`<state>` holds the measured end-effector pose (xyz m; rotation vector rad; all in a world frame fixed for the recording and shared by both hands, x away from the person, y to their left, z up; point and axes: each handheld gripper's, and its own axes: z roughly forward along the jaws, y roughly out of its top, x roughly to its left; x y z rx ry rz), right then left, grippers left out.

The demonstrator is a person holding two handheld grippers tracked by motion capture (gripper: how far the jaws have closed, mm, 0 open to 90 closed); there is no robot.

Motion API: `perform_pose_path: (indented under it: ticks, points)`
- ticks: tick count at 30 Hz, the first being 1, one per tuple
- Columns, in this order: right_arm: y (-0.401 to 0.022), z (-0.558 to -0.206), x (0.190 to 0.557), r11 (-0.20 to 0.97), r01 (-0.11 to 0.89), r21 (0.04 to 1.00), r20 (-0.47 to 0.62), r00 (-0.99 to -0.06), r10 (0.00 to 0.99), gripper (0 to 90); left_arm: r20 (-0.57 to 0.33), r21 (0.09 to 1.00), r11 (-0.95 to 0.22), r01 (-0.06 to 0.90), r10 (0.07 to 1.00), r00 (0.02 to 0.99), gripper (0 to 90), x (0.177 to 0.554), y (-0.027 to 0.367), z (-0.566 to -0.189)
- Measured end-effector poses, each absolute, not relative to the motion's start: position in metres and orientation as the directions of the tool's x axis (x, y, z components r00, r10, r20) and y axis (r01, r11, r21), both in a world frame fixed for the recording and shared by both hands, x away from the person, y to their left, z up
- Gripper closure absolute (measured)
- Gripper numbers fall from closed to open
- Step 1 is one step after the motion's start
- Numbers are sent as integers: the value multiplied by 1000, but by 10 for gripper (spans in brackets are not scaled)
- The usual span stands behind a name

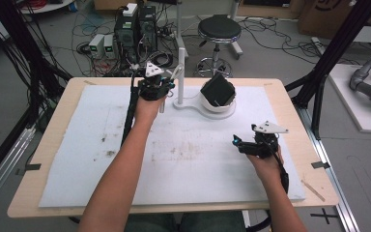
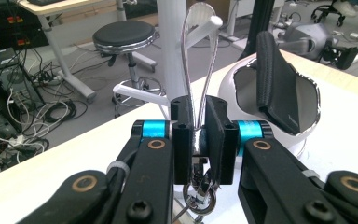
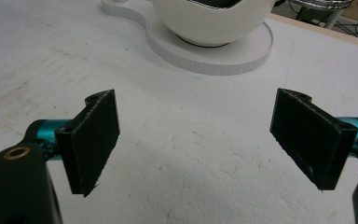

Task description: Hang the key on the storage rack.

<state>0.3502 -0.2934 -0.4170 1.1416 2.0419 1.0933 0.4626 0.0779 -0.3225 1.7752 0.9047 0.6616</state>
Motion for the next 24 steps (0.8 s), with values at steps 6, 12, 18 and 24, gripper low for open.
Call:
perform_pose_path:
  ticks: [6, 12, 18, 24]
  points:
    - [-292, -417, 350, 304, 423, 854, -69, -487, 871, 157, 30, 930, -238, 281, 810, 586, 585, 458, 79, -319]
    - [-293, -416, 349, 310, 417, 854, -76, -490, 868, 157, 15, 936, -228, 270, 788, 615, 472, 442, 90, -316]
    - [-293, -416, 349, 309, 417, 855, -76, -488, 869, 157, 20, 938, -232, 258, 778, 628, 382, 419, 107, -317]
    - [-294, -416, 349, 308, 417, 855, -76, -486, 871, 157, 10, 945, -219, 241, 760, 650, 304, 396, 127, -317]
